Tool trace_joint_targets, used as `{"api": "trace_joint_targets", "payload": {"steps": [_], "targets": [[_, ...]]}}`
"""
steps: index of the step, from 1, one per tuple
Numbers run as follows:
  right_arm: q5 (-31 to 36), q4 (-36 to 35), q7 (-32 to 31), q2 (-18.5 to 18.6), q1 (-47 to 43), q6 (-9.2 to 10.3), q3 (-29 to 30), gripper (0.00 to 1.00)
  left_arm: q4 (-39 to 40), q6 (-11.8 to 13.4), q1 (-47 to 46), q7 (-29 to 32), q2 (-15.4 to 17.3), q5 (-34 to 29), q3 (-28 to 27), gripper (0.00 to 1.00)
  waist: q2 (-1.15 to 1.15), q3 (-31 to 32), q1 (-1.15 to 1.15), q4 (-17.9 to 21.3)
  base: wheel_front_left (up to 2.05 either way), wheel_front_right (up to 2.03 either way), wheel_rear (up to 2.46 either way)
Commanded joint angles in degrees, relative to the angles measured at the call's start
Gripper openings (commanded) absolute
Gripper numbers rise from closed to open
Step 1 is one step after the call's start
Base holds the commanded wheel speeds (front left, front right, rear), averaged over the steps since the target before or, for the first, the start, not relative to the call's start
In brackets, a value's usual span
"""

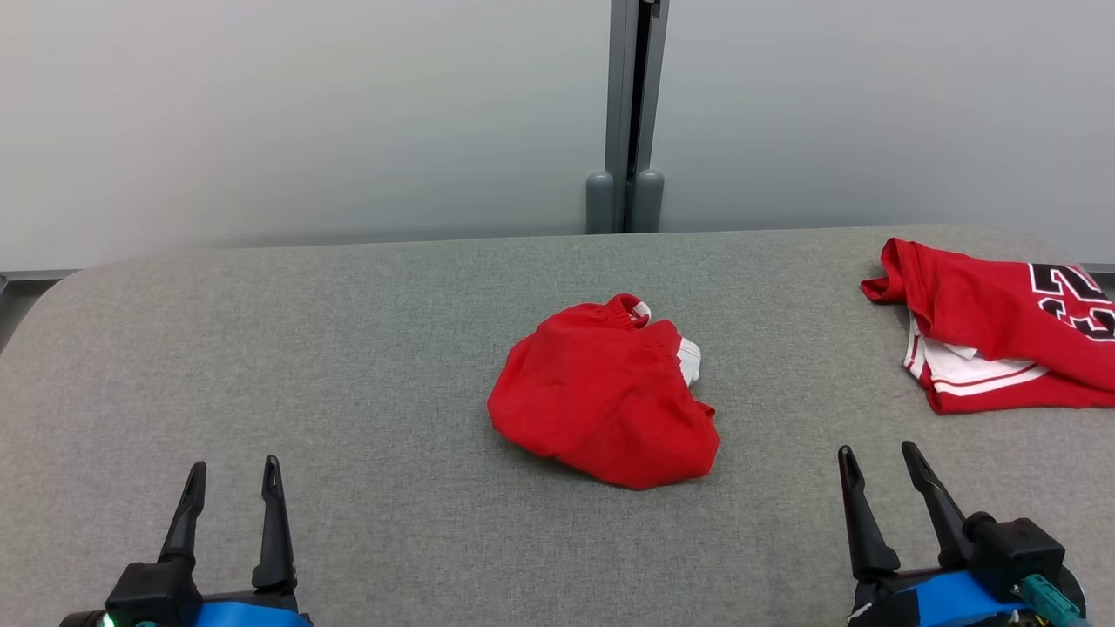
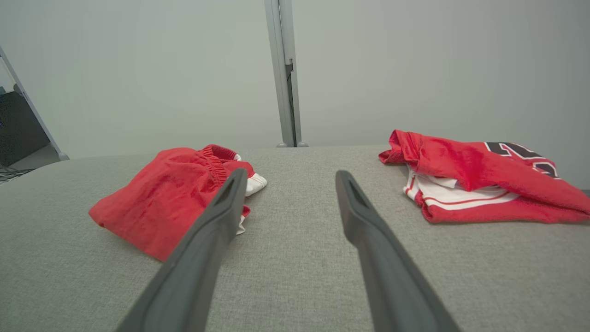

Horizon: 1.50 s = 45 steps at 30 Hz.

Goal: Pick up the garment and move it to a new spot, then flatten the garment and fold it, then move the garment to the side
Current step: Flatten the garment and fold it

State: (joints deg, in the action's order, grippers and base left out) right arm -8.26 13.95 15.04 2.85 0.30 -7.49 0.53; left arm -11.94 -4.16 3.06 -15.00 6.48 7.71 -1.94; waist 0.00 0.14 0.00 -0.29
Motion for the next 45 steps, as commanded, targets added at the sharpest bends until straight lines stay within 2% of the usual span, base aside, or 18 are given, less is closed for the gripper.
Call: {"api": "trace_joint_targets", "payload": {"steps": [1, 36, 45], "targets": [[0.3, 0.2, 0.2, 0.1, -0.7, -0.01, 0.1, 1.00, -0.1, -0.3, 0.3, -0.2, -0.2, -0.6, -0.5, 1.00, 0.00, 0.1, 0.00, 0.0, 0.00, 0.00, 0.00], [-0.1, 1.2, 0.2, 0.1, -0.6, -0.01, -0.5, 1.00, -0.8, -2.2, -0.2, -0.2, -1.8, -3.4, -3.0, 1.00, 0.00, 0.3, 0.00, -0.4, 0.00, 0.00, 0.00], [0.3, 3.4, 0.2, 2.3, 5.9, -0.01, -3.9, 1.00, -1.2, -2.6, -2.3, -0.2, -2.1, -3.8, -1.7, 1.00, 0.00, -0.7, 0.00, -2.5, 0.00, 0.00, 0.00]]}}
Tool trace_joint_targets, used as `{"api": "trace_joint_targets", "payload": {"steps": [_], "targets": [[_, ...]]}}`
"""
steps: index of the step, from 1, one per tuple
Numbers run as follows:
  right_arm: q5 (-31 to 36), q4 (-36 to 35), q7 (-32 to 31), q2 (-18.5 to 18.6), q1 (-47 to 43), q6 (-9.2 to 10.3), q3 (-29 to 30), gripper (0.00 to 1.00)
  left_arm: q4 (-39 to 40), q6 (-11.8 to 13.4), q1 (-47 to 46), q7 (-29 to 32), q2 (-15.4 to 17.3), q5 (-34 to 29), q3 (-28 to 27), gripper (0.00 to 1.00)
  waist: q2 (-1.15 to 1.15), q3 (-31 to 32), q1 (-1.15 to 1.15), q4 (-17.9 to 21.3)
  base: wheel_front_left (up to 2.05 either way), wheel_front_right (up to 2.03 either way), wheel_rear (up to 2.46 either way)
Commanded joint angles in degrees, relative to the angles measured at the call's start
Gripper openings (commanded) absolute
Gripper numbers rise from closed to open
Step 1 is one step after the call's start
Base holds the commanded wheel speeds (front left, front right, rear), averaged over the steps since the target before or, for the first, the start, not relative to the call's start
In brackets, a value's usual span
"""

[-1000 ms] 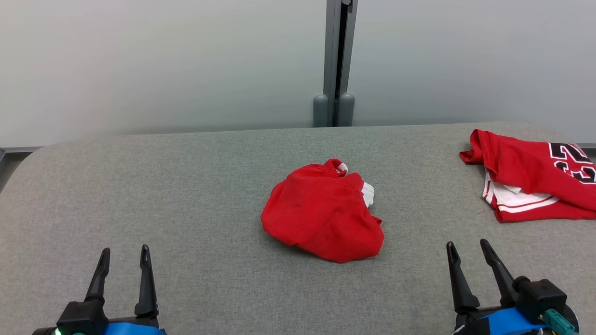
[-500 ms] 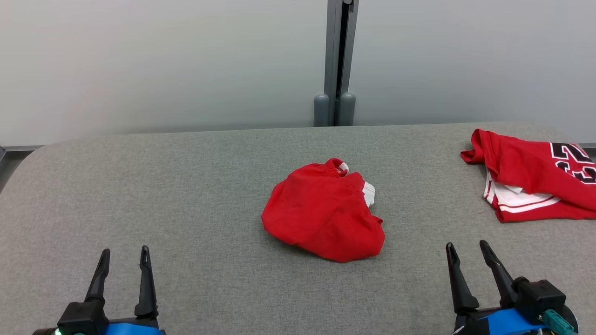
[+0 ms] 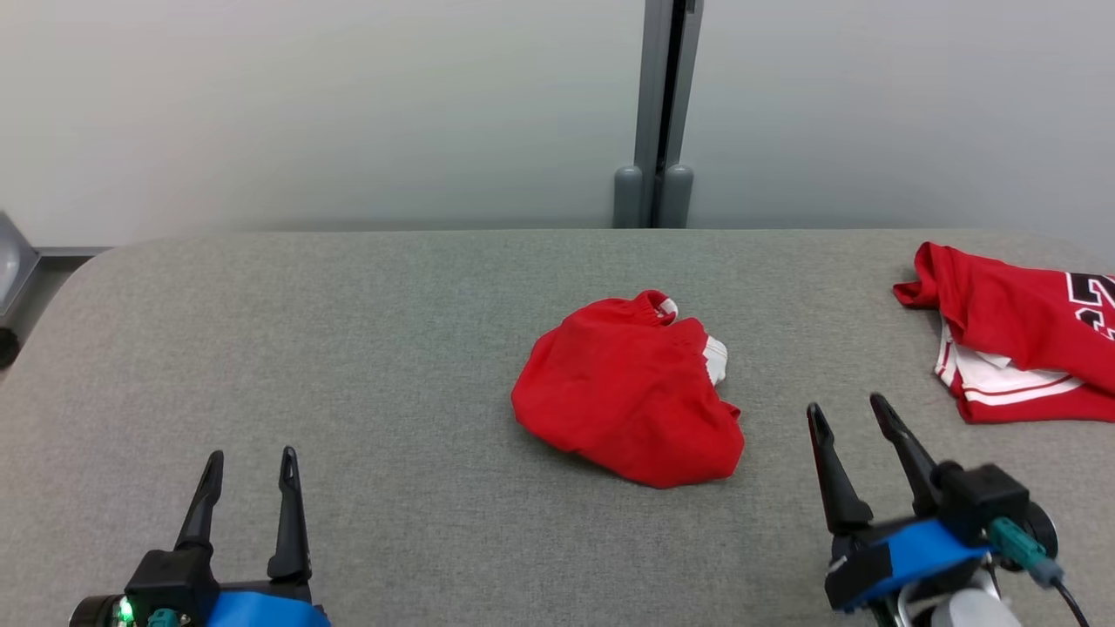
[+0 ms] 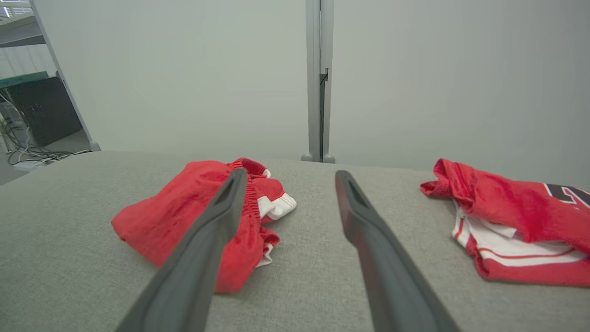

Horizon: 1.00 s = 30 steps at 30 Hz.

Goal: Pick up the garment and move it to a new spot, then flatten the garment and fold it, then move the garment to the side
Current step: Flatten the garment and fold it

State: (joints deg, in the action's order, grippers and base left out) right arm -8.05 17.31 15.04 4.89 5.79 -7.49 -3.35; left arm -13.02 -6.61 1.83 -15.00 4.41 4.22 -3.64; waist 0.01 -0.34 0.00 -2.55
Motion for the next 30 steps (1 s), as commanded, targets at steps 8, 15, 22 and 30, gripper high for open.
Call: {"api": "trace_joint_targets", "payload": {"steps": [8, 15, 22, 30], "targets": [[-0.6, 8.2, 0.2, 1.6, 11.4, -0.01, -6.0, 1.00, 0.0, -0.4, -3.0, -0.3, -0.4, -0.3, 1.2, 1.00, -0.01, -3.3, 0.00, -2.4, 0.00, 0.00, 0.00], [-2.2, 20.8, 0.2, 2.6, 18.8, -0.01, -8.8, 1.00, -0.2, -0.6, -5.8, -0.2, -0.7, -0.1, 2.7, 1.00, -0.01, -6.9, 0.00, -4.9, 0.00, 0.00, 0.00], [-4.5, 28.6, 0.2, 1.5, 20.3, -0.01, -9.6, 1.00, -0.5, -0.7, -7.1, -0.2, -0.8, 0.1, 3.0, 1.00, -0.01, -8.8, 0.00, -6.6, 0.00, 0.00, 0.00], [-7.4, 31.0, 0.2, -0.3, 20.9, -0.01, -9.4, 0.00, -0.9, -0.8, -7.9, -0.2, -1.1, -0.1, 3.0, 1.00, -0.01, -9.2, 0.00, -6.4, 0.00, 0.00, 0.00]]}}
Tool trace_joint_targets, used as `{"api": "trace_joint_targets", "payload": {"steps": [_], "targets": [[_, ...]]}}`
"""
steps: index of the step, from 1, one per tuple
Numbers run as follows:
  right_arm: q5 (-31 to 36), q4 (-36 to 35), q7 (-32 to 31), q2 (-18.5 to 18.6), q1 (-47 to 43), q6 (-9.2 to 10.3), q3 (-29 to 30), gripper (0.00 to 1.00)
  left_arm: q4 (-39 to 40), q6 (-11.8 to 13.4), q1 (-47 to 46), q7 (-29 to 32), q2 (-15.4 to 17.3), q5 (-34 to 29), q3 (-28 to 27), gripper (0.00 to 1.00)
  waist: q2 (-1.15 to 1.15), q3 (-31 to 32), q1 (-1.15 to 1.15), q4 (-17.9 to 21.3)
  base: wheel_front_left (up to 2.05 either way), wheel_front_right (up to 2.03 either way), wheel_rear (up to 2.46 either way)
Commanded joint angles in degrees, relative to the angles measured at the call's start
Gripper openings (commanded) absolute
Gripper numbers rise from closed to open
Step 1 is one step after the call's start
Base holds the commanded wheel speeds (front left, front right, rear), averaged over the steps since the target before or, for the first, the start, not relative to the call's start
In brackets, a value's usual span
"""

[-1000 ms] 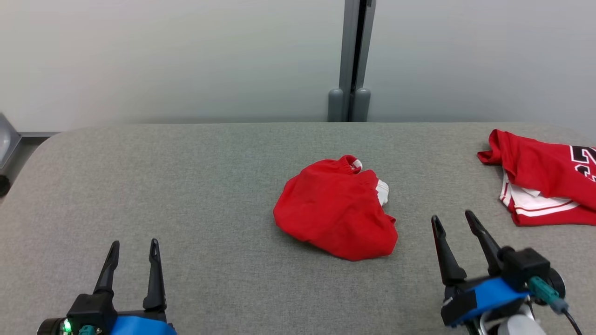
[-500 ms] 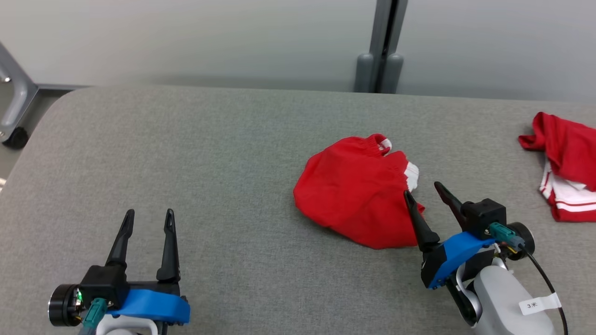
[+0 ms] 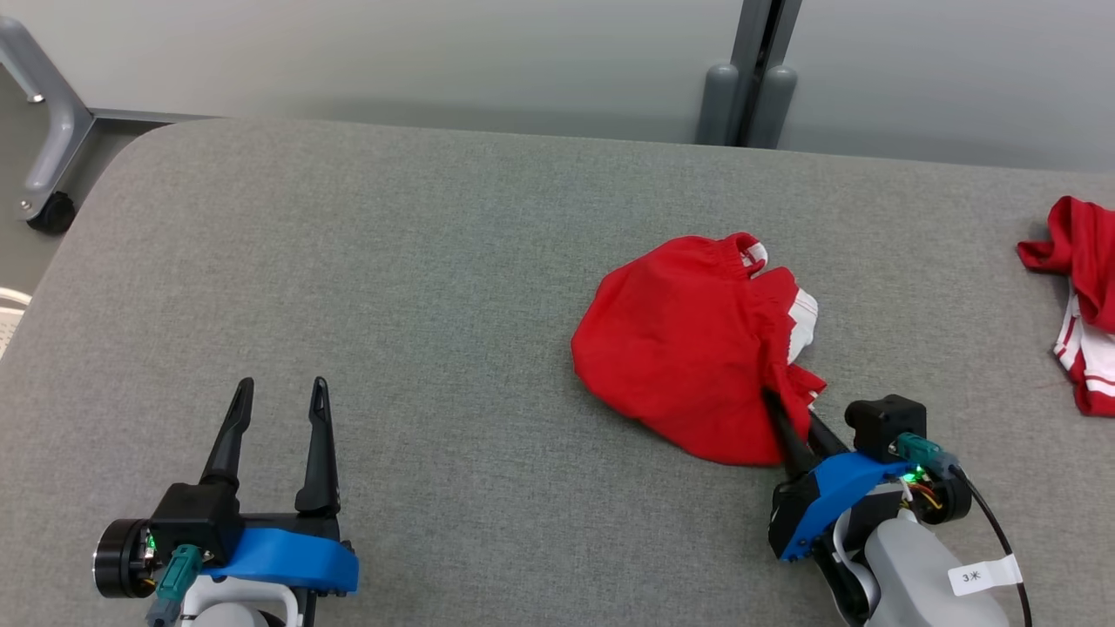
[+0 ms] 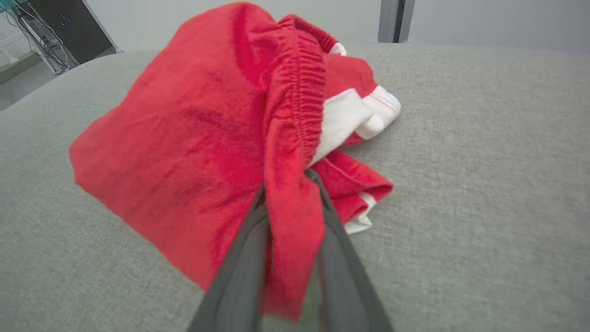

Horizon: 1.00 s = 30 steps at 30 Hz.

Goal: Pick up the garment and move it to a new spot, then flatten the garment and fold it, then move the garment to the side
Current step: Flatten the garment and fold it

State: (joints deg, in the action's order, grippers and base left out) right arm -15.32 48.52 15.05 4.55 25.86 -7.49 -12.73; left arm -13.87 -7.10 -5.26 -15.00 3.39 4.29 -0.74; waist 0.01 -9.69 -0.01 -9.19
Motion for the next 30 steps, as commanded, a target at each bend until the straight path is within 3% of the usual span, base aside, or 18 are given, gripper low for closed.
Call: {"api": "trace_joint_targets", "payload": {"steps": [1, 18, 21, 30], "targets": [[-0.4, -0.6, 0.2, 0.1, 0.7, -0.01, 0.1, 0.00, -0.1, -0.3, -0.6, -0.2, 0.0, -0.3, 0.0, 1.00, -0.01, 0.4, 0.01, 0.4, 0.00, 0.00, 0.00], [2.3, -15.0, 0.2, 10.1, -3.7, -0.01, 16.6, 0.00, -0.3, -0.3, 1.8, -0.2, -0.3, 0.0, 0.0, 1.00, -0.01, 4.6, 0.01, 3.3, 0.00, 0.00, 0.00], [3.8, -17.8, 0.2, 9.1, -4.1, -0.01, 14.9, 0.00, -0.4, -0.3, 1.9, -0.2, -0.4, 0.2, 0.3, 1.00, -0.01, 5.0, 0.01, 3.2, 0.00, 0.00, 0.00], [4.2, -20.6, 0.2, 2.8, -2.2, -0.01, 0.2, 0.00, -0.6, -0.3, 1.8, -0.2, -0.5, 1.0, 0.9, 1.00, -0.01, 5.2, 0.01, 0.3, 0.00, 0.00, 0.00]]}}
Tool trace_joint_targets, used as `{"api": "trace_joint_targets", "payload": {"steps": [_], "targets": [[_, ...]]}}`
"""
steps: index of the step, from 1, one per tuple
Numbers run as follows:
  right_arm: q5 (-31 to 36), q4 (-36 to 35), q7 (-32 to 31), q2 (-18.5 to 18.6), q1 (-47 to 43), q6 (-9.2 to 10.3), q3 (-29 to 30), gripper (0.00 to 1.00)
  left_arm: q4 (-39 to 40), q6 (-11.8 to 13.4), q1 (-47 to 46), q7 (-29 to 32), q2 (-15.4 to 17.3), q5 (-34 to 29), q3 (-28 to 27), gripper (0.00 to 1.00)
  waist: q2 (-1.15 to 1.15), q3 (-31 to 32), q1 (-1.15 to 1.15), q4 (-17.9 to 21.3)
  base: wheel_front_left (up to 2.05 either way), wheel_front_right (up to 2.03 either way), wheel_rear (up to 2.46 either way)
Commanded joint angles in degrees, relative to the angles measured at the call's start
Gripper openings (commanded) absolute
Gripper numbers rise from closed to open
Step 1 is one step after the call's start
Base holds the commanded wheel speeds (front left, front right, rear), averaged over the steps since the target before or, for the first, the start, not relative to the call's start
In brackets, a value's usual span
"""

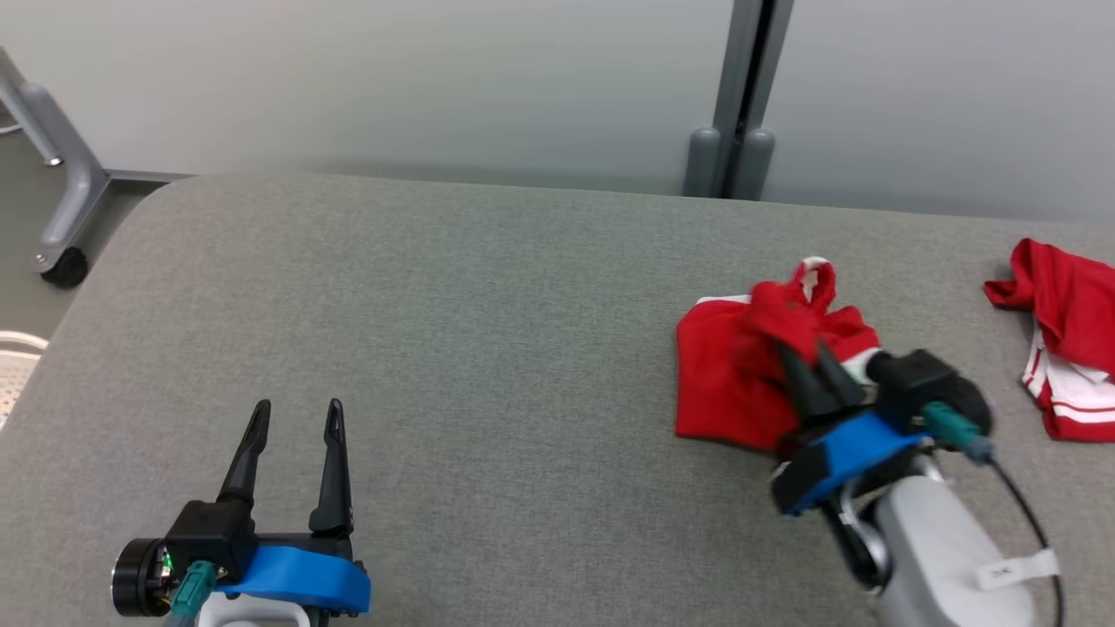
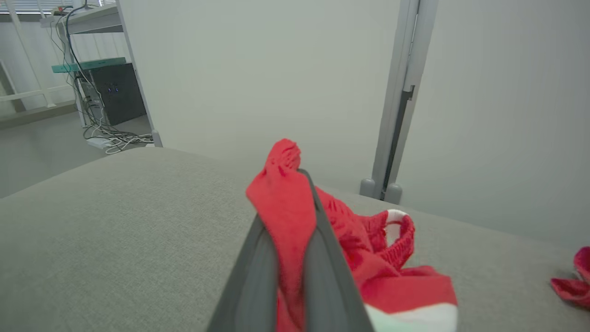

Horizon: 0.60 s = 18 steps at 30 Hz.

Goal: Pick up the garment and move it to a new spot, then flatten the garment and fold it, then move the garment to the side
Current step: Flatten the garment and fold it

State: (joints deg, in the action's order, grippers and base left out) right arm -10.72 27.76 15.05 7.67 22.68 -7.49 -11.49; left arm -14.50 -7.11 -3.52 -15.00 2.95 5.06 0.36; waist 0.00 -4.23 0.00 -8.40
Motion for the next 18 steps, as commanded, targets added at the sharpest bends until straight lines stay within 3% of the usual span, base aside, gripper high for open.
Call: {"api": "trace_joint_targets", "payload": {"steps": [1, 7, 18], "targets": [[-0.4, 0.2, 0.2, -0.4, 1.0, -0.01, -1.1, 0.00, 0.0, -0.3, 0.1, -0.2, 0.0, 0.2, -0.2, 1.00, 0.00, -0.2, 0.00, -0.5, 0.00, 0.00, 0.00], [-1.8, 4.5, 0.2, -4.3, 4.5, -0.01, -11.3, 0.00, -0.1, 0.0, -1.2, -0.2, -0.1, 0.9, 0.8, 1.00, 0.00, -2.0, 0.00, -3.6, 0.00, 0.00, 0.00], [-9.9, 10.6, 0.2, -4.7, 7.2, -0.01, -28.2, 0.00, -0.4, 1.0, -2.7, -0.2, -0.1, 2.5, 2.5, 1.00, 0.00, -4.1, 0.00, -6.5, 0.00, 0.00, 0.00]]}}
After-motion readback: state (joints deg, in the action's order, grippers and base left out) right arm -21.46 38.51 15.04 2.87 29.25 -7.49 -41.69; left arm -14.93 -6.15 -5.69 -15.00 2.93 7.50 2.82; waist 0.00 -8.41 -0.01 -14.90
